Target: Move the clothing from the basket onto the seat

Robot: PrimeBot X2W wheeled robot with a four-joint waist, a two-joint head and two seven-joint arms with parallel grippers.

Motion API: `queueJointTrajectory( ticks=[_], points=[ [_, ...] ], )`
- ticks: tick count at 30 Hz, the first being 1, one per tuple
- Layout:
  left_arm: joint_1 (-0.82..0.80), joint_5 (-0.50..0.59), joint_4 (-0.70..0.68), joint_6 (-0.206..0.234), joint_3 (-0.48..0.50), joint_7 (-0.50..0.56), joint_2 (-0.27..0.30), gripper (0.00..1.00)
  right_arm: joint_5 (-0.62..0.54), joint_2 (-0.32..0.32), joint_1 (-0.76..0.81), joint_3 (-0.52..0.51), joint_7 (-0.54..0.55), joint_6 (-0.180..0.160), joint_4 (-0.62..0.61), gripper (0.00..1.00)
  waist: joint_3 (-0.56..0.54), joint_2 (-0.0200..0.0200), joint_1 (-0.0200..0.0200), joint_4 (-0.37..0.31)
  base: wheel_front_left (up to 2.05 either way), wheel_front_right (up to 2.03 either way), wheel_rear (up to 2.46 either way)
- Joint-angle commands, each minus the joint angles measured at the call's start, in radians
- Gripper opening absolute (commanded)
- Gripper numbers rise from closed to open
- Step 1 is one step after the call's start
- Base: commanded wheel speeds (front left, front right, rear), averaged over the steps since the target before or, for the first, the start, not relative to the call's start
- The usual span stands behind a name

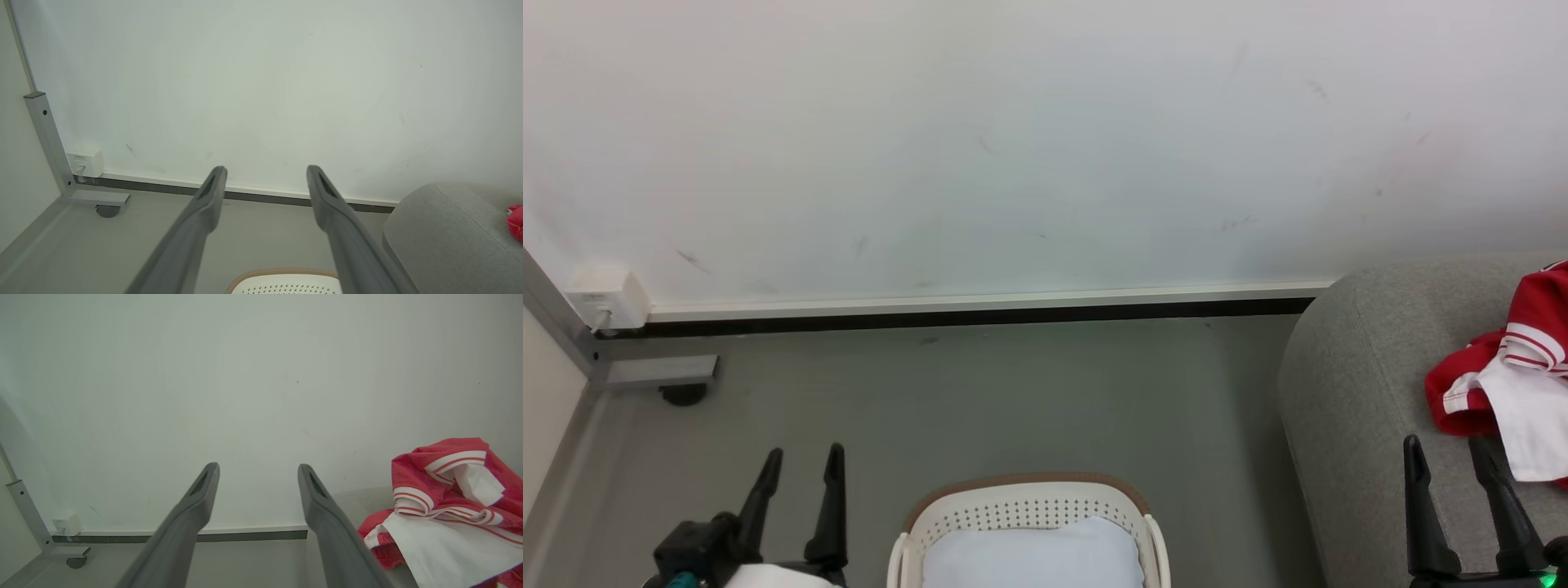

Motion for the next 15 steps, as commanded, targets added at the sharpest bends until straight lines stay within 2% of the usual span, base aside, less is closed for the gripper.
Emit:
queueJointTrajectory(
  ticks=[1,9,15],
  points=[
    [0.015,0.021,-0.008,-0.003,0.003,-0.001,-0.002,1.0,0.017,0.006,0.014,-0.002,-0.003,-0.003,0.015,1.0,-0.001,-0.0001,0.0001,-0.001,0.0,0.0,0.0],
    [0.012,0.038,-0.028,-0.008,-0.016,-0.001,-0.017,1.0,0.016,0.016,-0.002,0.021,-0.003,-0.003,0.088,1.0,-0.001,-0.0001,0.0001,-0.001,0.0,0.0,0.0],
    [-0.002,0.013,-0.032,-0.007,-0.048,-0.001,-0.01,1.0,0.007,0.026,-0.02,0.027,-0.003,-0.003,0.108,1.0,0.005,-0.0001,0.0001,0.007,0.0,0.0,0.0]
  ],
)
